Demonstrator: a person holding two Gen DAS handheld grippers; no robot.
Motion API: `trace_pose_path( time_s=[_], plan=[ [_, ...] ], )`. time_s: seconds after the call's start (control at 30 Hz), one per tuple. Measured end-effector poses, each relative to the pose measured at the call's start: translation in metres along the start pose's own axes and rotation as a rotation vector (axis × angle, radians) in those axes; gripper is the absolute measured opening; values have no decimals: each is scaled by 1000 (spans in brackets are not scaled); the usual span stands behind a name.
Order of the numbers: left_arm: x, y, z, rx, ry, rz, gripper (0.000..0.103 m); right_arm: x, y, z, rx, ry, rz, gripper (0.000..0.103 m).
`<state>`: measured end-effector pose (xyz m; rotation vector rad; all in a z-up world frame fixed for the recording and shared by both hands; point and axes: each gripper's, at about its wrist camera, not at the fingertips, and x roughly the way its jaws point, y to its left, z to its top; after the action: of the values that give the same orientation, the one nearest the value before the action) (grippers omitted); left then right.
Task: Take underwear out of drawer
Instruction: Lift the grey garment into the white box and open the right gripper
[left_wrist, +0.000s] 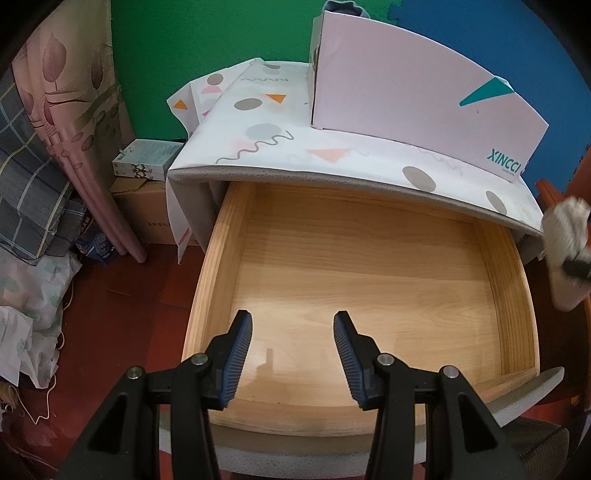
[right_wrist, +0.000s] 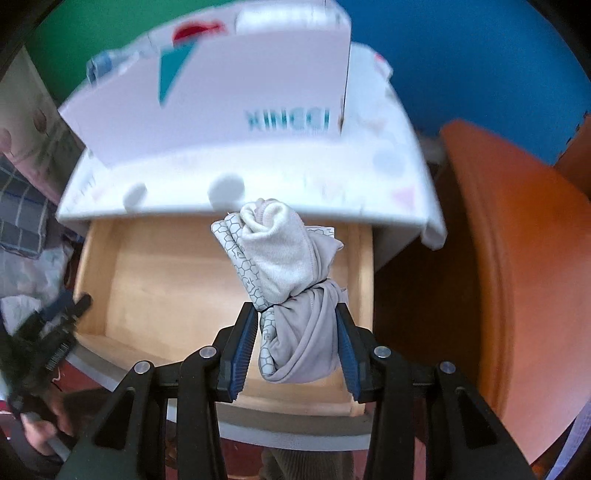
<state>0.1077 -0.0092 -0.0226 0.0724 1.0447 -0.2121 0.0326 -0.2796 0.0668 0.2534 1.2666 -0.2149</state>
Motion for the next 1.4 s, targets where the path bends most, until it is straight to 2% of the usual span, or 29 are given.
trace_pose_path(
  time_s=[0.33,0.4,0.47,0.63,0.97,1.4],
  plan=[
    [-5,0,0,1,-24,6,47,-49,13,67,-6,-138,-31,39],
    [-5,0,0,2,-26,4,47,-59,15,80,-6,-156,-38,39],
    [-5,-1,0,7,-29,7,53,-66,19,97,-9,-173,-50,39],
    [-6,-3,-1,19,-37,11,53,-73,28,135,-19,-206,-59,39],
    [-9,-2,-1,2,-48,10,53,-40,43,189,-26,-176,-58,39],
    [-11,1,-2,-15,-54,12,53,13,60,231,-64,-172,-94,39]
  ],
)
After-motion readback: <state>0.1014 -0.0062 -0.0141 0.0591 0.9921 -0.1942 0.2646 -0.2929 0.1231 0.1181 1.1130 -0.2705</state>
